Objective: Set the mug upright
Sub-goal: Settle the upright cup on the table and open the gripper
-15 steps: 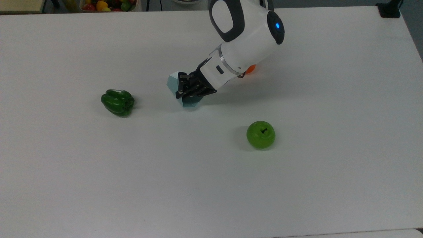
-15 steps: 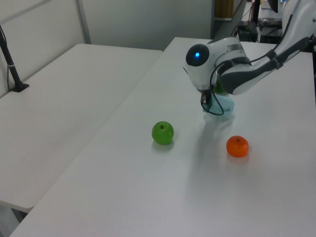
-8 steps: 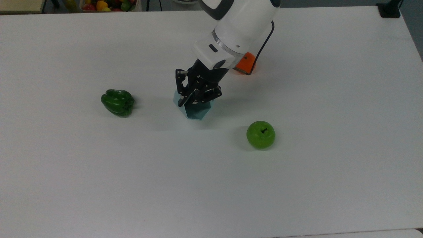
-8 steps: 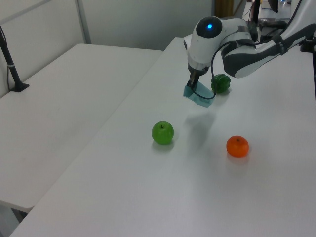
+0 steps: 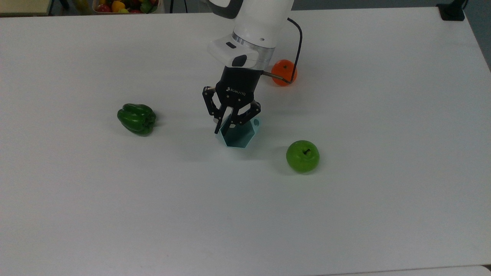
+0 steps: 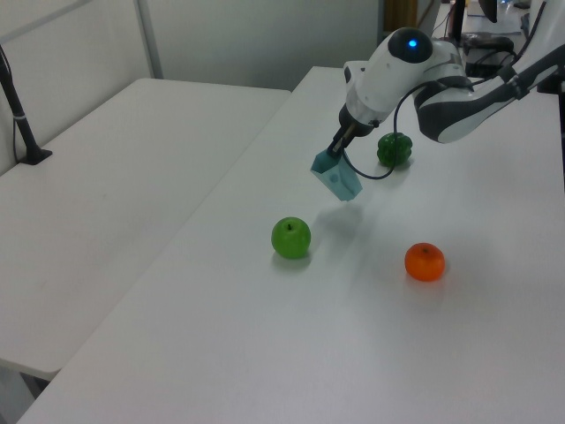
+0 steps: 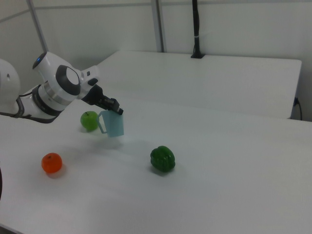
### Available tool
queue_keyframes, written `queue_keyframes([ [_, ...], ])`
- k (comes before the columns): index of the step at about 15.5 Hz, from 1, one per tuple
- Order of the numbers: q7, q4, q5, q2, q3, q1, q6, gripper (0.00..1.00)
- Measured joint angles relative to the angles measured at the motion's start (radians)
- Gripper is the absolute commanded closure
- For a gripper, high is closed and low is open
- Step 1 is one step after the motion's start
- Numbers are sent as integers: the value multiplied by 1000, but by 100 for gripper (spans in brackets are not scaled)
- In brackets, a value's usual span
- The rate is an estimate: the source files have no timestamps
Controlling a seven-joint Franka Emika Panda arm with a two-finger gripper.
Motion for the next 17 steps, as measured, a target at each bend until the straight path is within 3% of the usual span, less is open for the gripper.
queue_keyframes([
  [3,157,-42,-111,-20,-10,-2,35,100],
  [6,354,-64,-282,-16,-16,-2,45,100],
  [8,434,-66,-337,-15,-18,-2,48,95],
  [15,581,-76,-383,9,-19,-2,48,92],
  [16,600,-76,-394,17,-19,-2,48,87],
  [17,619,-74,-409,20,-19,-2,48,69],
])
